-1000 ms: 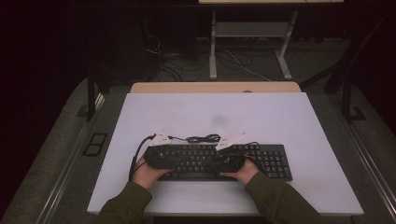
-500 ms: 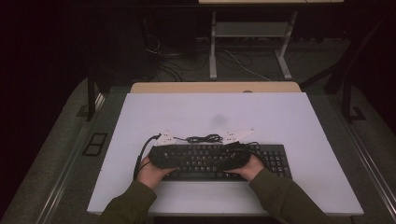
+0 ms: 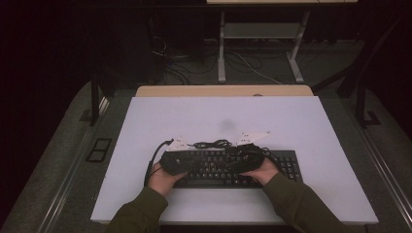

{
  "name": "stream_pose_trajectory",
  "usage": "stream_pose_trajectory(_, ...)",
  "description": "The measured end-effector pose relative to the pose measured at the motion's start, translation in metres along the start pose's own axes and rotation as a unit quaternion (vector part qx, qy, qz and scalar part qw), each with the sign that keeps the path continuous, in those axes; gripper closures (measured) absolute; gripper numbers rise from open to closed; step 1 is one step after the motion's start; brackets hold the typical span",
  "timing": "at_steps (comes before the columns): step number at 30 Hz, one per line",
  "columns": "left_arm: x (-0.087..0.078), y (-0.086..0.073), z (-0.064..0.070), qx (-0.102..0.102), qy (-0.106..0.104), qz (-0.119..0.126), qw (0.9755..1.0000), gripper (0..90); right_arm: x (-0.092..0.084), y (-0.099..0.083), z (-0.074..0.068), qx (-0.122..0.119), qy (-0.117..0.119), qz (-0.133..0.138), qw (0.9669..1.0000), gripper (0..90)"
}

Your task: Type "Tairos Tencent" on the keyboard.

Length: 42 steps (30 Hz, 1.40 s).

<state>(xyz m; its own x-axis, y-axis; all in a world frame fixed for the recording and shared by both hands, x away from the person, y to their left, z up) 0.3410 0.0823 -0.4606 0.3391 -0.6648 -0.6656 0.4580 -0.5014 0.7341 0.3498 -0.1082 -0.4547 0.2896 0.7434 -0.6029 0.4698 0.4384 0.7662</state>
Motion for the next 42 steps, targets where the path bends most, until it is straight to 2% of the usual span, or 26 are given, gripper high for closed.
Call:
stream_pose_trajectory(11,0.007,-0.002,0.000,0.004,0.000,-0.014,0.9999,88.7,-0.002,0.000,0.005,0.006,-0.005,0.004,1.0000,25.6)
stream_pose_trajectory(16,0.009,-0.003,0.000,0.000,-0.001,-0.012,0.9999,88.7,-0.002,-0.001,0.005,0.008,-0.007,0.004,0.9999,25.5)
stream_pose_trajectory(19,0.010,-0.004,0.000,0.002,0.001,-0.021,0.9998,88.8,-0.002,0.000,0.006,0.008,-0.008,0.005,0.9999,25.6)
stream_pose_trajectory(21,0.011,-0.005,-0.001,-0.003,-0.004,-0.018,0.9998,88.8,-0.002,0.000,0.006,0.008,-0.008,0.004,0.9999,25.6)
stream_pose_trajectory(29,0.008,-0.004,-0.001,-0.004,-0.005,-0.013,0.9999,88.7,-0.003,-0.001,0.008,0.007,-0.008,0.004,0.9999,25.3)
stream_pose_trajectory(31,0.007,-0.003,-0.002,0.003,-0.002,-0.016,0.9999,88.5,-0.003,-0.001,0.008,0.008,-0.009,0.006,0.9999,25.2)
stream_pose_trajectory(35,0.007,-0.004,-0.001,-0.003,-0.004,-0.014,0.9999,88.0,-0.006,0.000,0.011,0.008,-0.011,0.009,0.9999,24.7)
stream_pose_trajectory(42,0.005,-0.001,0.000,-0.001,-0.006,-0.010,0.9999,86.0,-0.011,-0.003,0.012,0.013,-0.013,0.010,0.9998,24.2)
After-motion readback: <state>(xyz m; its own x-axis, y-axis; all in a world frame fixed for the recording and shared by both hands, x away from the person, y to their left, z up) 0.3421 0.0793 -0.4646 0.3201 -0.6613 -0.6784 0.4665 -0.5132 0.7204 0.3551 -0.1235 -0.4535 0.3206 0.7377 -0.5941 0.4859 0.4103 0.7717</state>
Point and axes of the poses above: each handheld gripper's, and its own axes: x roughly forward along the jaws, y roughly out of its top, z roughly to its right, the point moved 5 cm from there along x, roughly forward along the jaws, and after that the axes turned 5 degrees about -z, right-handed, at the moved point
